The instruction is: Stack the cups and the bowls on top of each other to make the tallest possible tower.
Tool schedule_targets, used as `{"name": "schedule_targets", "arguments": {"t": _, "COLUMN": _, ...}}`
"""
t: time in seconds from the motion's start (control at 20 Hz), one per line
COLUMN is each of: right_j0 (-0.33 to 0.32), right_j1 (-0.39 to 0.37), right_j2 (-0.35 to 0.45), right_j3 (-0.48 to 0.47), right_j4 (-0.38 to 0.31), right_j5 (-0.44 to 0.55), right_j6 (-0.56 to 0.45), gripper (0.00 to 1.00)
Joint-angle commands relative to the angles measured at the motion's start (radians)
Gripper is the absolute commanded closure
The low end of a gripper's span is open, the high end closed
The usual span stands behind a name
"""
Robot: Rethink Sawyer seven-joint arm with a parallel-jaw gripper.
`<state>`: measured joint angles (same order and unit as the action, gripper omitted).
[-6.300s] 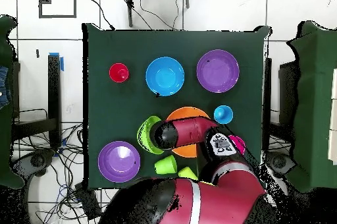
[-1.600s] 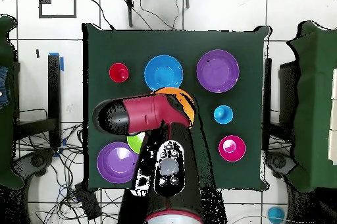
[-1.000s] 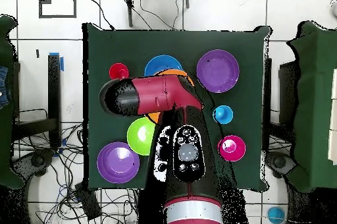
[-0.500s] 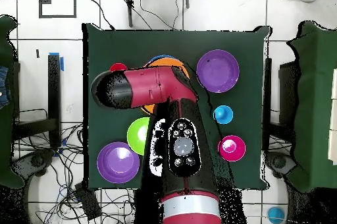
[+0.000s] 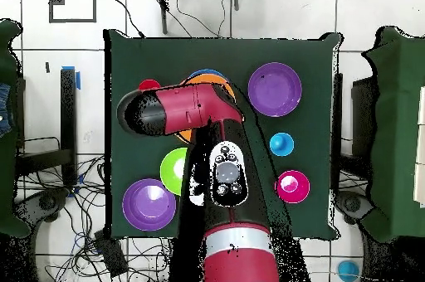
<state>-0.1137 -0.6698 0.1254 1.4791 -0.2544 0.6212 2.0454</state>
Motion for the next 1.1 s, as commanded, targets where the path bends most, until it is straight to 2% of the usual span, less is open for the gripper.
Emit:
{"name": "schedule_targets", "arguments": {"t": 0.05, "right_j0": -0.025, "right_j1": 0.137, "right_j2": 0.061, "right_j3": -0.023, "right_j4": -0.109, "right_j5": -0.124, "right_j6": -0.066, "gripper": 1.00}}
{"name": "schedule_targets", "arguments": {"t": 0.35, "right_j0": -0.048, "right_j1": 0.191, "right_j2": 0.068, "right_j3": -0.023, "right_j4": -0.160, "right_j5": -0.213, "right_j6": -0.086, "gripper": 1.00}}
{"name": "schedule_targets", "arguments": {"t": 0.5, "right_j0": -0.052, "right_j1": 0.204, "right_j2": 0.066, "right_j3": -0.025, "right_j4": -0.171, "right_j5": -0.227, "right_j6": -0.084, "gripper": 1.00}}
{"name": "schedule_targets", "arguments": {"t": 0.7, "right_j0": -0.055, "right_j1": 0.206, "right_j2": 0.077, "right_j3": -0.034, "right_j4": -0.179, "right_j5": -0.206, "right_j6": -0.099, "gripper": 1.00}}
{"name": "schedule_targets", "arguments": {"t": 0.95, "right_j0": -0.038, "right_j1": 0.209, "right_j2": 0.053, "right_j3": -0.054, "right_j4": -0.156, "right_j5": -0.118, "right_j6": -0.084, "gripper": 1.00}}
{"name": "schedule_targets", "arguments": {"t": 1.0, "right_j0": -0.038, "right_j1": 0.211, "right_j2": 0.051, "right_j3": -0.061, "right_j4": -0.154, "right_j5": -0.110, "right_j6": -0.085, "gripper": 0.00}}
{"name": "schedule_targets", "arguments": {"t": 1.1, "right_j0": -0.038, "right_j1": 0.212, "right_j2": 0.053, "right_j3": -0.068, "right_j4": -0.154, "right_j5": -0.109, "right_j6": -0.087, "gripper": 0.00}}
